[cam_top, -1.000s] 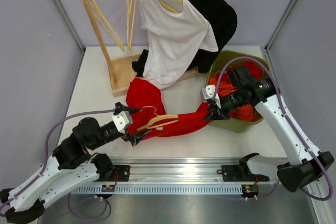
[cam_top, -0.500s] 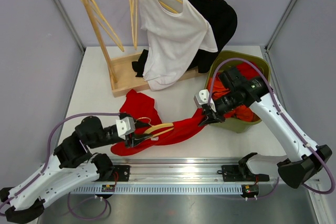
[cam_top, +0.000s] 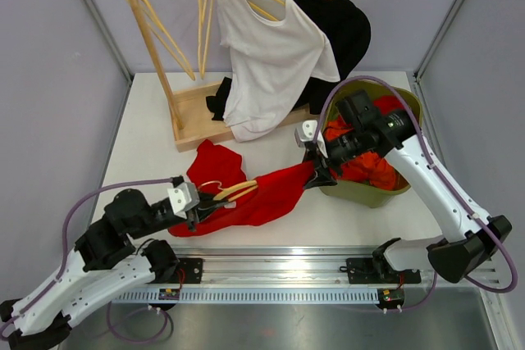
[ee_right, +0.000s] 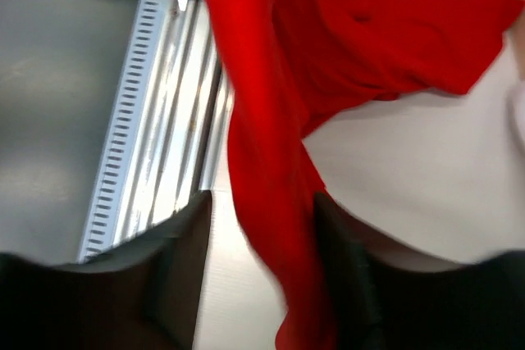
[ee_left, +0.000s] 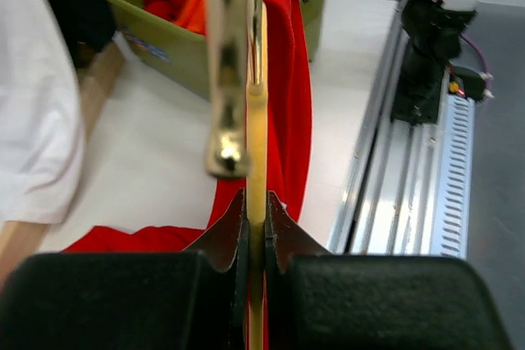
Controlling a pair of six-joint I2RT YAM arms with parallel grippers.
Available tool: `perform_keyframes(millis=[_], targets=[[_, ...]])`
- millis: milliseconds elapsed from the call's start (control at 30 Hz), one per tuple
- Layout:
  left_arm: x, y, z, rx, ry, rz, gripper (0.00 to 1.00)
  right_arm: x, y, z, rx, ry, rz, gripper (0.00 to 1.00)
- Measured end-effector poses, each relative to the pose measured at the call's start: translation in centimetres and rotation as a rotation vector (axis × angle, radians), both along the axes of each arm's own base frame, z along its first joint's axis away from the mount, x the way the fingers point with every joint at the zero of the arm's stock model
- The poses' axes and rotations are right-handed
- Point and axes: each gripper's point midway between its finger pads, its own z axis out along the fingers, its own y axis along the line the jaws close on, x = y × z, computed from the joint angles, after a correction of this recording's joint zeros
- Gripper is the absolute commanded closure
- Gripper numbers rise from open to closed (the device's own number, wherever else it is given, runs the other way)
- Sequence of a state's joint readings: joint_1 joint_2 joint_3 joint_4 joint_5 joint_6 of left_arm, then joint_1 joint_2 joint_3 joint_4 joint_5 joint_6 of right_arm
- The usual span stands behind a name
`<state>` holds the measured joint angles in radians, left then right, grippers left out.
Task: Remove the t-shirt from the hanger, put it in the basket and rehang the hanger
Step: Remove the tshirt from the hanger
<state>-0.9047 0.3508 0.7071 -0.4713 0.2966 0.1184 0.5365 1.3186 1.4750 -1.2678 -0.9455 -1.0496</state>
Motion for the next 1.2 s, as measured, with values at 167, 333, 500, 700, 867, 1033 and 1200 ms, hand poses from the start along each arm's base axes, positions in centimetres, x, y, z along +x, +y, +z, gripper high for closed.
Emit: perform_keyframes(millis=[167,333,500,700,867,1033,1200], targets=[[1.7,3.3,2.2,-0.096,-0.058,0.2,1.0,4.1,1.4,2.9,0.015,-0.041,-0.161,0.15],[4.0,5.7,2.8,-0.164,-0.015,0.413,1.0,8.2,2.8,8.0,0.1,-0.091,-0.341,0.11],[6.5,5.9,1.7,-0.172,0.119,0.573,1.0,8.8,4.1,12.5,0.216,-0.07,-0.41,0.13],[7.6,4.0,1.1,-0.218,0.25,0.605,1.0,7.7,8.1,10.7,0.204,0.023,-0.411,0.16],[7.8,3.0,2.4,-0.311,0.301,0.595,1.0,8.6,11.3,6.4,0.134,0.101,-0.533,0.16],[7.9,2.6,3.6,-0.393,0.33,0.585,1.0,10.3,13.3,5.8,0.148,0.118,-0.688,0.21],[8.1,2.4,3.3,-0.419,0.362,0.596,1.0,10.6,14.3,6.1,0.175,0.141,-0.746,0.23]])
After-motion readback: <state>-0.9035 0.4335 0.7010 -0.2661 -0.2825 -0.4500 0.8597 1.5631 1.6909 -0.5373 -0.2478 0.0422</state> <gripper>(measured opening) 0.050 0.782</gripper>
